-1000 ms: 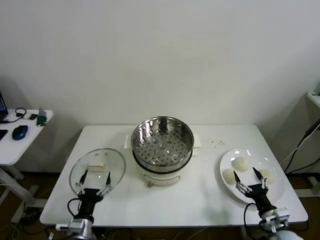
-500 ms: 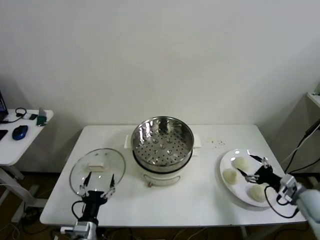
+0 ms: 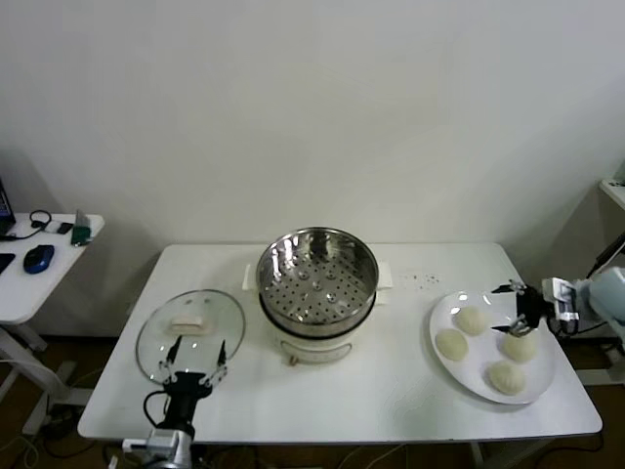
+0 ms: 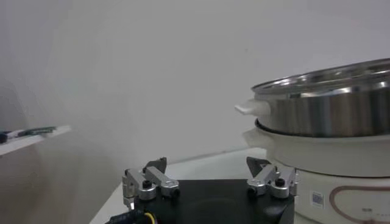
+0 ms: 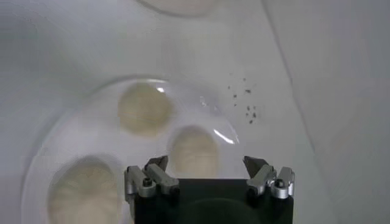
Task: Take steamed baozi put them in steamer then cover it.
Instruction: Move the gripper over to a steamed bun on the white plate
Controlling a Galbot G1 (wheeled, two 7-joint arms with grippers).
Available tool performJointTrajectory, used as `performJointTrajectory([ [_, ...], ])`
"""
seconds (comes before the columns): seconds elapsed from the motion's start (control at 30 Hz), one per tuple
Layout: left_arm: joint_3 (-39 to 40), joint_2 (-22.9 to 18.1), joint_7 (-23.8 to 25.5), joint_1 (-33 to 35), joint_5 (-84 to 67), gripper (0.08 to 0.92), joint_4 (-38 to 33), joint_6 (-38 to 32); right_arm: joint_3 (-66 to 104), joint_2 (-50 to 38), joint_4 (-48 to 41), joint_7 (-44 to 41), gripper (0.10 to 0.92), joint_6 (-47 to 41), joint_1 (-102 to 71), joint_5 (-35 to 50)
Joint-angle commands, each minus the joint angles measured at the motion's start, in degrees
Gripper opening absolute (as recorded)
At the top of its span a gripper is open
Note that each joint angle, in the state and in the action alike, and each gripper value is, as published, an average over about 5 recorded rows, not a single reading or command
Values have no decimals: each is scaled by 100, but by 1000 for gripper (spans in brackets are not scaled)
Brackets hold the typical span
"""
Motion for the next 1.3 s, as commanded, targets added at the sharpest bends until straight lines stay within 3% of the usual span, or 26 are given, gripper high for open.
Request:
performJointTrajectory([
  [0.03,-7,64,-27,-47,-76,823,-31,170,-3233,406,-1549,-925,823,237,3049,-552],
  [0.9,-91,146,-21,-37,-135,823,-169,326,-3117,1961,-2582,-593,823,267,2310,-803],
  [1.3,-14,63,-36,-75,-51,823,-244,373,-3057,2063,-2771,-605,823,428,2212,-1028],
])
